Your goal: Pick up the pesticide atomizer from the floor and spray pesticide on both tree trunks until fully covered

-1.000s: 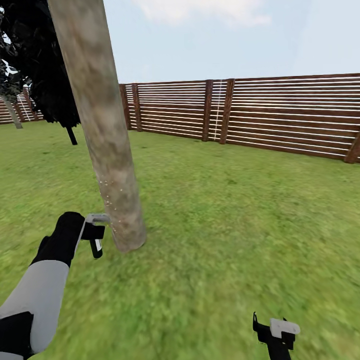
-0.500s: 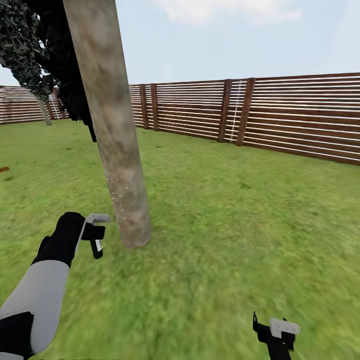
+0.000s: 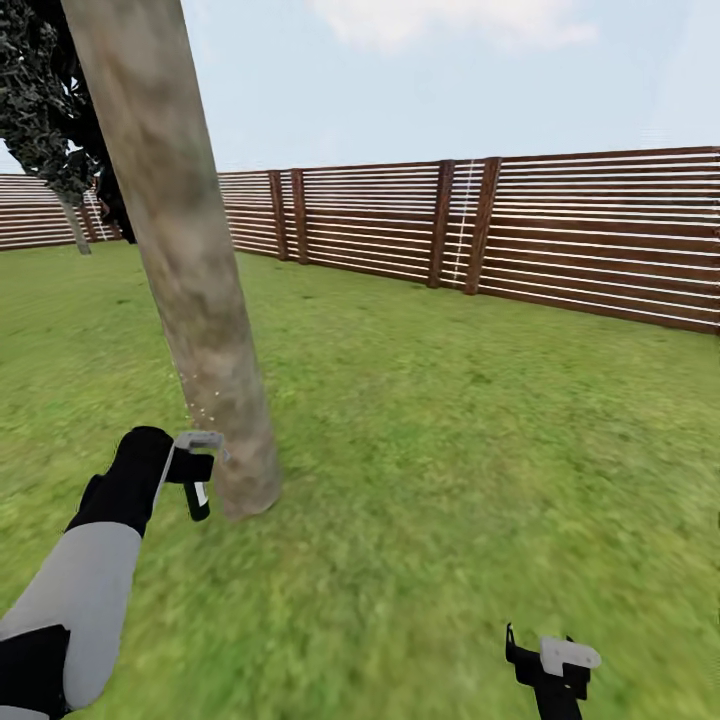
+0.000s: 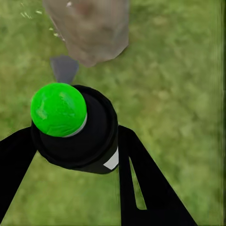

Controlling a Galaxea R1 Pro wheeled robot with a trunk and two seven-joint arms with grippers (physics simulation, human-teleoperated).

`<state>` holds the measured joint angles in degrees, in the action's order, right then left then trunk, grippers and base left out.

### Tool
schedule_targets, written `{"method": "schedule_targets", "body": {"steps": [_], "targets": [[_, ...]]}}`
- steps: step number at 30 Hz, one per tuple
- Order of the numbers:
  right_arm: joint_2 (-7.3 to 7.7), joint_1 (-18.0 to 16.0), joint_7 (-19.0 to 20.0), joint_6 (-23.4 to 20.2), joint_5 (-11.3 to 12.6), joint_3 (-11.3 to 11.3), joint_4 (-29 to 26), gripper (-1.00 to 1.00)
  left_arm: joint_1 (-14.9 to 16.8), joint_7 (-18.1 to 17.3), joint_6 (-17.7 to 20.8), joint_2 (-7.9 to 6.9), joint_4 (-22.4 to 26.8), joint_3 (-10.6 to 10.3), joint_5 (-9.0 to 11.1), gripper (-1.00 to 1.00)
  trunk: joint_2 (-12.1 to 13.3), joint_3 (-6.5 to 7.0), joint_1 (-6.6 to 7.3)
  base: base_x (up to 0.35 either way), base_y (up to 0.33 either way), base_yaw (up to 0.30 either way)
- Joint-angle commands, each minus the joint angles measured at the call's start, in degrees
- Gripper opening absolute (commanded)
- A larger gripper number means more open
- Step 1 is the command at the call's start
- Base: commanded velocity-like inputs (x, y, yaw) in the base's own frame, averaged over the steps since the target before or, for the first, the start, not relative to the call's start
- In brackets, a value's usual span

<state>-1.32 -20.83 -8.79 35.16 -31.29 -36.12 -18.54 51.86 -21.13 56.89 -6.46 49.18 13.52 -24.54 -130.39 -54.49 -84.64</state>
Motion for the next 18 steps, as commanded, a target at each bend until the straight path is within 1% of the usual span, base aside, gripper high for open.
{"method": "schedule_targets", "body": {"steps": [1,2,5,6,8,12,16,18], "targets": [[0.0,0.0,0.0,0.0,0.0,0.0,0.0,1.0,-0.89,-0.08,-0.04,0.16,-0.36,-0.02,-0.07,-1.0,0.0,0.01,0.0,0.09,-0.043,-0.033],[0.0,0.0,0.0,0.0,0.0,0.0,0.0,1.0,-2.76,-0.12,-0.09,0.37,-0.68,-0.12,-0.07,-1.0,0.0,0.02,0.0,0.03,-0.014,-0.011],[0.0,0.0,0.0,0.0,0.0,0.0,0.0,1.0,-5.45,-0.14,-0.29,0.7,-0.89,-0.07,-0.06,-1.0,0.0,0.02,0.0,0.007,-0.003,-0.003],[0.0,0.0,0.0,0.0,0.0,0.0,0.0,1.0,-6.19,-0.11,-0.87,0.72,-0.91,-0.03,-0.06,-1.0,0.0,0.02,0.0,0.002,-0.001,-0.001],[0.0,0.0,0.0,0.0,0.0,0.0,0.0,1.0,-7.92,0.0,-3.77,0.74,-1.78,0.13,-0.06,-1.0,0.0,0.02,0.0,0.0,0.0,0.0],[0.0,0.0,0.0,0.0,0.0,0.0,0.0,1.0,-8.75,0.37,-7.71,0.54,-5.6,0.56,-0.22,-1.0,0.0,0.02,0.0,0.0,0.0,0.0],[0.04,0.0,0.01,0.0,0.0,0.0,0.0,1.0,-9.02,0.61,-8.45,0.08,-6.24,1.52,-0.32,-1.0,0.0,0.02,0.0,0.01,-0.001,0.0],[0.08,0.0,0.0,0.0,0.0,0.0,0.0,1.0,-9.04,0.74,-8.56,0.0,-6.23,2.16,-0.33,-1.0,0.0,0.02,0.0,0.203,-0.132,0.0]]}}
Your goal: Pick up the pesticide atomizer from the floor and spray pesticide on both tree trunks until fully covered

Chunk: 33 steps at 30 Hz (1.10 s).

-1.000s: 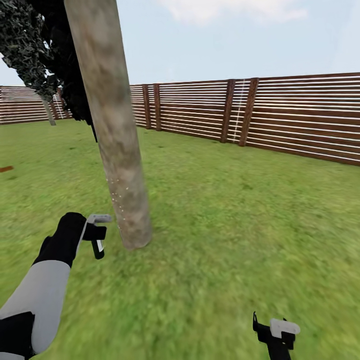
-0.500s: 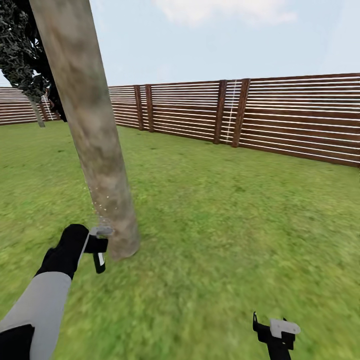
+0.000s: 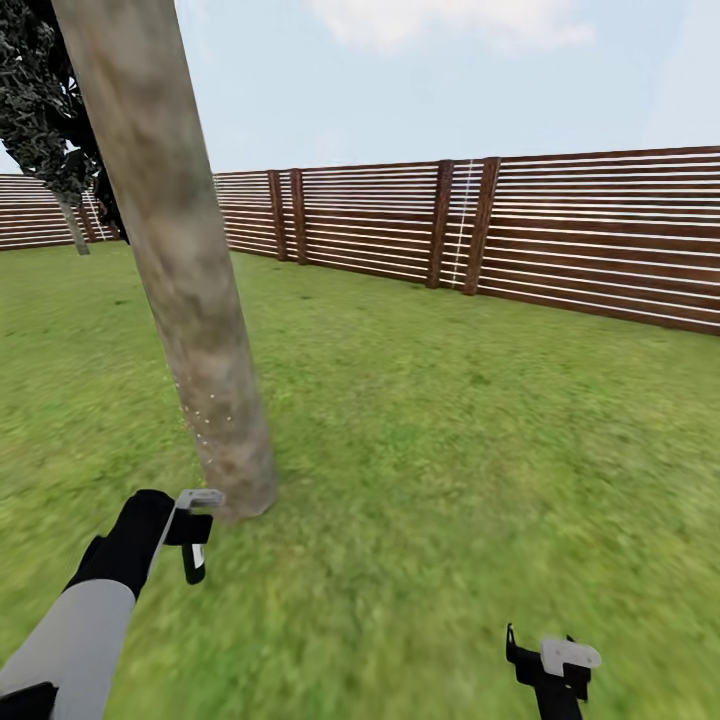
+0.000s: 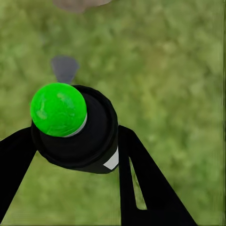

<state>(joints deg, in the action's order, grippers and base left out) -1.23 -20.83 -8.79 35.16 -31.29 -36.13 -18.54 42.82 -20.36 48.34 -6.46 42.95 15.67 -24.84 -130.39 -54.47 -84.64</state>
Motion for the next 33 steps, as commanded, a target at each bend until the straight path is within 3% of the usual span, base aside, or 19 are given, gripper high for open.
{"method": "schedule_targets", "body": {"steps": [1,10,19,30,33], "targets": [[0.0,0.0,0.0,0.0,0.0,0.0,0.0,1.0,-0.01,0.0,-0.07,0.01,0.06,0.42,-0.03,-1.0,0.0,0.0,0.0,0.229,-0.154,0.0],[0.62,0.0,0.0,0.0,0.0,0.0,0.0,1.0,-0.02,0.23,-2.23,-0.55,0.04,1.38,-0.19,-1.0,0.0,0.0,0.0,0.118,-0.236,0.006],[0.56,0.0,0.0,0.0,0.0,0.0,0.0,1.0,-1.72,1.4,-2.45,-0.73,-2.63,1.38,-0.13,-1.0,0.0,0.0,0.0,0.058,-0.26,0.253],[0.62,0.0,0.0,0.01,0.0,0.0,0.0,1.0,-3.09,1.47,-2.54,-0.25,-2.87,1.38,-0.04,-1.0,0.0,0.0,0.0,0.242,-0.031,0.178],[0.59,0.0,0.0,0.0,0.0,0.0,0.0,1.0,-3.33,1.98,-7.07,0.08,-3.56,1.42,0.08,-1.0,0.0,0.0,0.0,0.002,0.0,0.243]]}}
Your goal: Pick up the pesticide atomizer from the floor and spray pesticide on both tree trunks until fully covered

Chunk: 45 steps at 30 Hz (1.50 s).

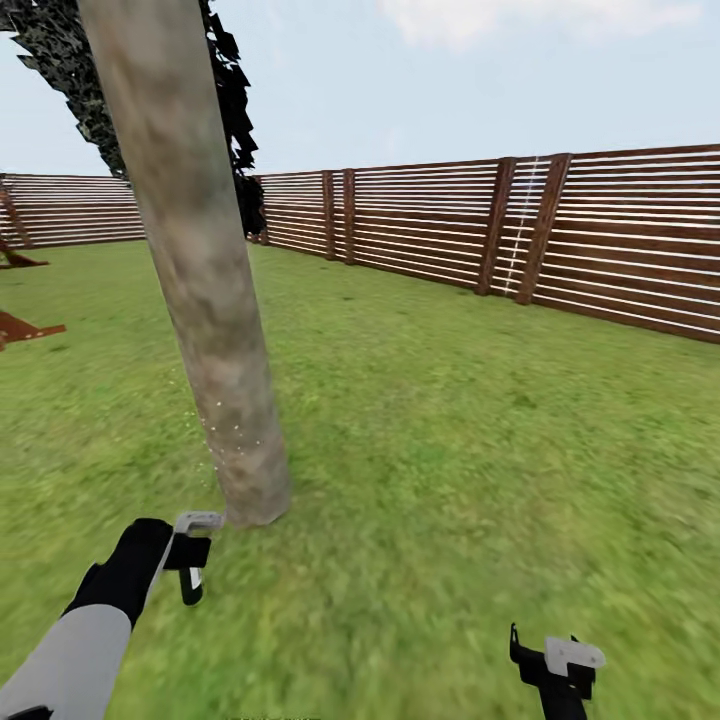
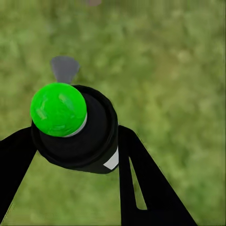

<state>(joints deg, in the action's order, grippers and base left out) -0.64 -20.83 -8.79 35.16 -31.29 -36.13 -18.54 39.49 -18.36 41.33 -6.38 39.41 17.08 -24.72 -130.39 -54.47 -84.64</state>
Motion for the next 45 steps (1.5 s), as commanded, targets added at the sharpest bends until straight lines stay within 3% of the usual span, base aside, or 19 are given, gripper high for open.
{"method": "schedule_targets", "body": {"steps": [1,12,15,18,21,41,45], "targets": [[0.01,0.0,0.0,0.01,0.0,0.0,0.0,1.0,-0.01,0.14,-0.71,0.11,-0.73,0.04,0.0,-1.0,0.0,0.0,0.0,0.0,0.0,0.273],[0.11,0.0,0.0,0.0,0.0,0.0,0.01,1.0,-0.02,0.34,-1.46,0.11,-1.18,0.06,1.77,-1.0,0.0,0.0,0.0,0.045,-0.184,0.158],[0.68,0.0,0.0,0.01,0.0,0.0,0.05,1.0,-0.02,1.49,-4.92,0.13,-1.09,0.1,1.92,-1.0,0.0,0.0,0.0,0.001,-0.274,0.001],[0.72,0.0,0.0,0.02,0.0,0.0,0.08,1.0,-0.02,1.97,-5.5,0.07,-1.02,0.03,4.48,-1.0,0.0,0.0,0.0,0.037,-0.274,0.0],[0.73,0.0,0.0,0.0,0.0,0.0,0.09,1.0,-0.02,2.01,-5.55,0.06,-1.06,-0.02,5.19,-1.0,0.0,0.0,0.0,0.107,-0.273,0.0],[0.64,0.0,0.0,0.0,0.0,0.05,0.09,1.0,-0.02,1.77,-4.45,0.06,-1.27,0.24,5.38,-1.0,0.0,0.0,0.0,0.201,-0.223,0.163],[0.65,0.0,0.0,0.01,0.0,0.06,0.09,1.0,-0.02,1.53,-0.63,-0.02,-1.27,-0.43,5.39,-1.0,0.0,-0.01,0.0,0.083,-0.058,0.013]]}}
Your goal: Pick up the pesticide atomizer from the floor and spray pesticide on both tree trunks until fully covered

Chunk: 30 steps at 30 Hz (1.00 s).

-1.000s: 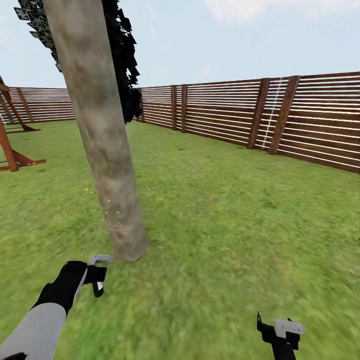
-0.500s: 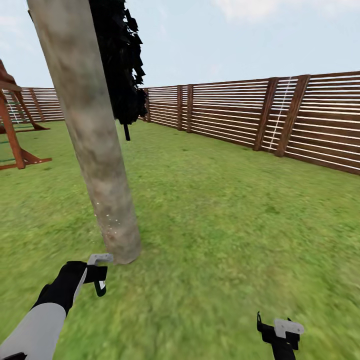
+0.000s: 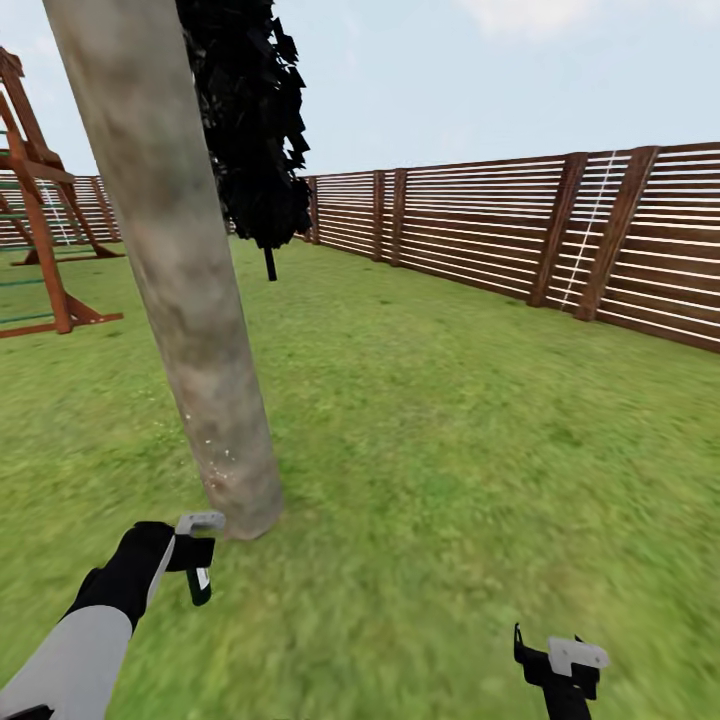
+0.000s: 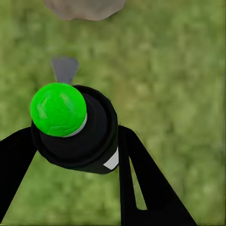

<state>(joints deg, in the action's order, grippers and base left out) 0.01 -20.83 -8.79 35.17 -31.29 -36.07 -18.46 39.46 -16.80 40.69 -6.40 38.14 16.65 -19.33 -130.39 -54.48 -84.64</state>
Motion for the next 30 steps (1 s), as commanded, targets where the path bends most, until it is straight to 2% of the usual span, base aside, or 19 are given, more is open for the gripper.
{"method": "schedule_targets", "body": {"steps": [1,8,18,30], "targets": [[-0.01,0.0,0.0,-0.01,0.0,-0.03,-0.01,1.0,0.0,-0.06,0.4,0.0,0.0,-0.03,0.0,-1.0,0.0,-0.02,0.0,0.005,-0.004,0.204],[-0.01,0.0,0.0,-0.01,0.0,-0.02,-0.01,1.0,0.0,-0.14,0.53,-0.1,0.0,0.06,0.0,-1.0,0.0,-0.17,0.0,0.025,-0.055,0.249],[-0.01,0.0,0.0,0.0,0.0,0.0,0.0,1.0,0.0,-0.15,0.53,-0.03,0.0,0.13,0.0,-1.0,0.0,-0.19,0.0,0.045,-0.26,0.039],[-0.01,0.0,0.0,-0.01,0.0,0.0,0.0,1.0,0.0,-0.16,0.53,-0.02,0.0,0.21,0.06,-1.0,0.0,-0.19,0.0,0.002,-0.275,0.265]]}}
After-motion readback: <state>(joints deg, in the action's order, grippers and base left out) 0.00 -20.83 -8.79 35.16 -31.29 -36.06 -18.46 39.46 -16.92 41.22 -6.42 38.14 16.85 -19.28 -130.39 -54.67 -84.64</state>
